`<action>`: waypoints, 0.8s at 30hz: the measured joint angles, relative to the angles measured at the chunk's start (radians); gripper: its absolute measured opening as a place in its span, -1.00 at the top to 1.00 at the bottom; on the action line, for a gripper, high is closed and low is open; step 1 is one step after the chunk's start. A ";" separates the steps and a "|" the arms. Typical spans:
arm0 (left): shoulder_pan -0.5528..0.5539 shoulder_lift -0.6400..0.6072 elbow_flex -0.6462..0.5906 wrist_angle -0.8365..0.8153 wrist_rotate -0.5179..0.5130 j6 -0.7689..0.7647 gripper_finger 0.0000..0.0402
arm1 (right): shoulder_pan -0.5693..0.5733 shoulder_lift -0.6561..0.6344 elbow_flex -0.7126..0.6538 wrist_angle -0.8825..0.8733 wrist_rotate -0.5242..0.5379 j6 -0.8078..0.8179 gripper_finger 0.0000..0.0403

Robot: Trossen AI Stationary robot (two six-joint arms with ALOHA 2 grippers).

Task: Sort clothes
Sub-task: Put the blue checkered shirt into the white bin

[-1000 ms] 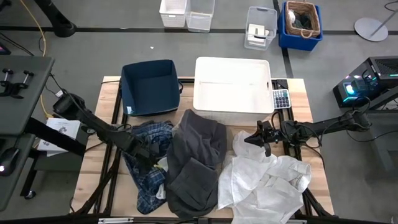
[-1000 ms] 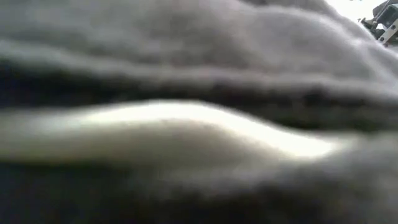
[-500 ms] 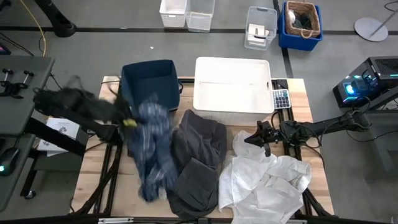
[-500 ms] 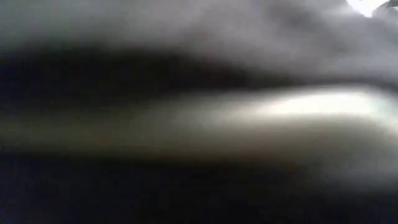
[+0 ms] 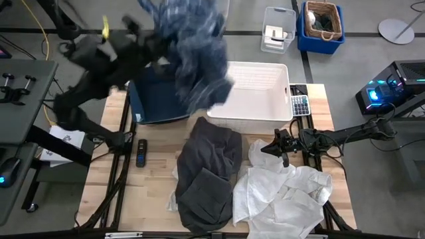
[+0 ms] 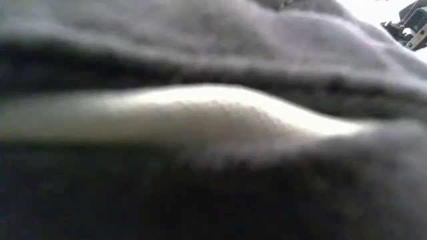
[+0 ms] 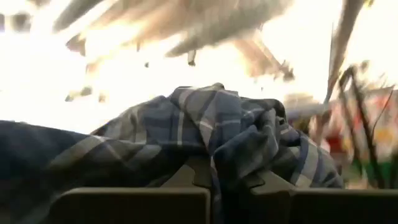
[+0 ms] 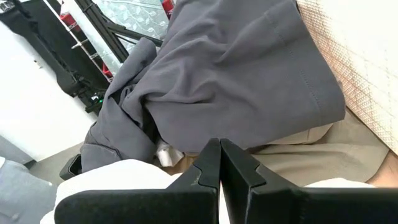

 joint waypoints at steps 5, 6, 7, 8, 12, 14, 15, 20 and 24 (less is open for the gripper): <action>0.142 0.201 0.149 0.030 0.288 -0.221 1.00 | 0.000 0.000 0.000 0.000 0.000 0.000 1.00; 0.159 0.233 0.161 0.029 0.331 -0.256 1.00 | 0.000 0.000 0.000 0.000 0.000 0.000 1.00; 0.174 0.263 0.166 0.027 0.361 -0.287 1.00 | 0.000 0.000 0.000 0.000 0.000 0.000 1.00; 0.185 0.292 0.166 0.025 0.384 -0.321 1.00 | 0.000 0.000 0.000 0.000 0.000 0.000 1.00; 0.206 0.385 0.161 -0.072 0.427 -0.377 1.00 | 0.000 0.000 0.000 0.000 0.000 0.000 1.00; 0.215 0.423 0.161 -0.158 0.404 -0.343 0.99 | 0.000 0.000 0.000 0.000 0.000 0.000 1.00; 0.220 0.439 0.161 -0.201 0.365 -0.331 0.97 | 0.000 0.000 0.000 0.000 0.000 0.000 1.00; 0.272 0.491 0.160 -0.362 0.153 -0.386 0.63 | 0.000 0.000 0.000 0.000 0.000 0.000 1.00; 0.319 0.500 0.160 -0.405 0.220 -0.587 0.27 | 0.000 0.000 0.000 0.000 0.000 0.000 1.00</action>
